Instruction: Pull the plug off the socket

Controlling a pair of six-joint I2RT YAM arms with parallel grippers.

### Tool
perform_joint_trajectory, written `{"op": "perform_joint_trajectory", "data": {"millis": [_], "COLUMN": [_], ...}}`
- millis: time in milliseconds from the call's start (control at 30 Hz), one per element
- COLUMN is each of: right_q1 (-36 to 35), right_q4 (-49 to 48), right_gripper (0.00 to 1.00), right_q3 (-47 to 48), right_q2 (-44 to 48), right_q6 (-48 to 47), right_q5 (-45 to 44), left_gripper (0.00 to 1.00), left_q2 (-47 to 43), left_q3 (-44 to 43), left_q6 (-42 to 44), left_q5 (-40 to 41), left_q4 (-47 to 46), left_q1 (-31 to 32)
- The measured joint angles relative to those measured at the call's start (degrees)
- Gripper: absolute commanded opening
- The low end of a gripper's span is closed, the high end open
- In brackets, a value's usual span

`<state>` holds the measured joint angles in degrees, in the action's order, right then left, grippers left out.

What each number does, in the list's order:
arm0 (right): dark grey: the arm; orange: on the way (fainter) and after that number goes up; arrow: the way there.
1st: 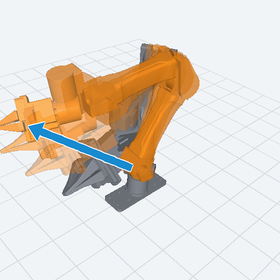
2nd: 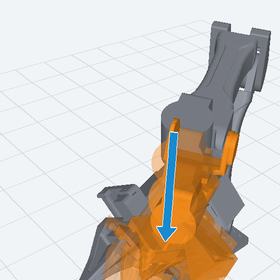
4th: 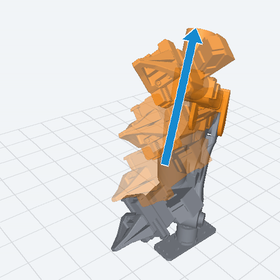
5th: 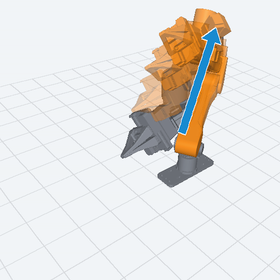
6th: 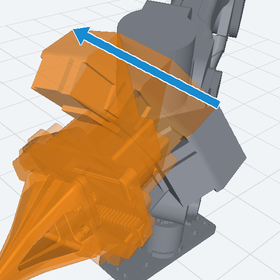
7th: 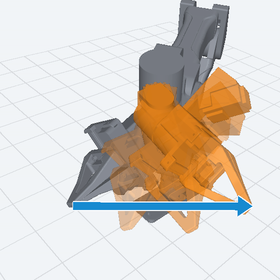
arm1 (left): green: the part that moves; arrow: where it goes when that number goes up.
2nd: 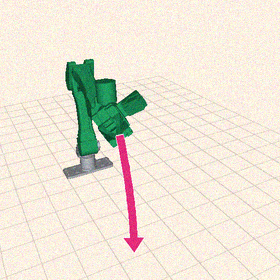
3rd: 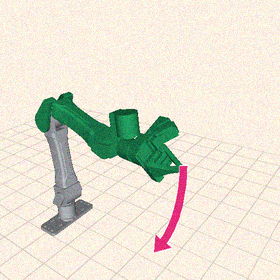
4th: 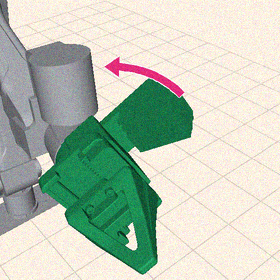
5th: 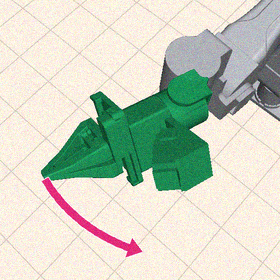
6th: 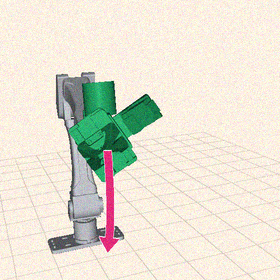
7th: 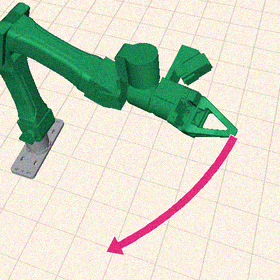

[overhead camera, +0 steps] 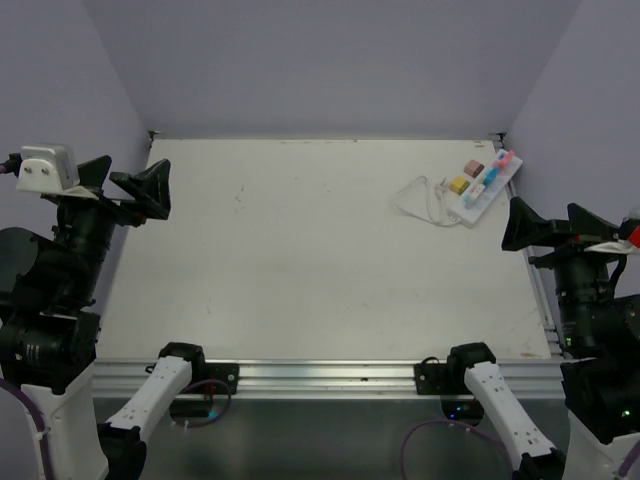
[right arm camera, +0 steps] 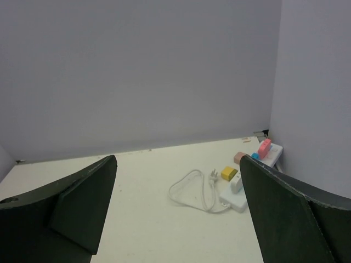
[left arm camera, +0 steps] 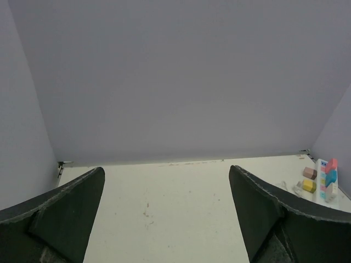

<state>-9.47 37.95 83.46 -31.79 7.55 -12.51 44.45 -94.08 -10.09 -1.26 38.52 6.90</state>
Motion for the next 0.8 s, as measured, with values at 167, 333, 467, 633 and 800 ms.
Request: {"op": "perform_joint_trajectory", "data": {"millis": [167, 333, 467, 633, 800], "right_q1": [0.0, 0.0, 0.0, 0.0, -0.02], "right_q4": [-0.2, -1.03, -1.2, -1.29, 0.48], "right_gripper": [0.99, 0.99, 0.99, 0.99, 0.99], "right_q3": [-0.7, -2.73, -5.75, -9.73, -14.51], "right_q2": [0.0, -0.02, -0.57, -3.96, -12.2], "right_q6": [0.17, 1.36, 2.58, 6.21, 13.86], "right_q5": [-0.02, -2.1, -4.33, -8.68, -16.79], "left_gripper": [0.99, 1.0, 1.0, 1.0, 1.0], "left_q2": [0.0, -0.07, -0.07, -0.07, -0.31], "left_q3": [0.09, 1.29, 3.91, 8.68, 13.88], "left_q6": [-0.02, -0.17, -0.44, -1.05, -1.42], "left_q5": [0.0, 0.02, 0.04, -0.07, -0.68], "left_q4": [-0.02, -0.7, -1.22, -2.32, -3.39], "left_q1": [0.0, 0.0, 0.0, 0.0, 0.0]}}
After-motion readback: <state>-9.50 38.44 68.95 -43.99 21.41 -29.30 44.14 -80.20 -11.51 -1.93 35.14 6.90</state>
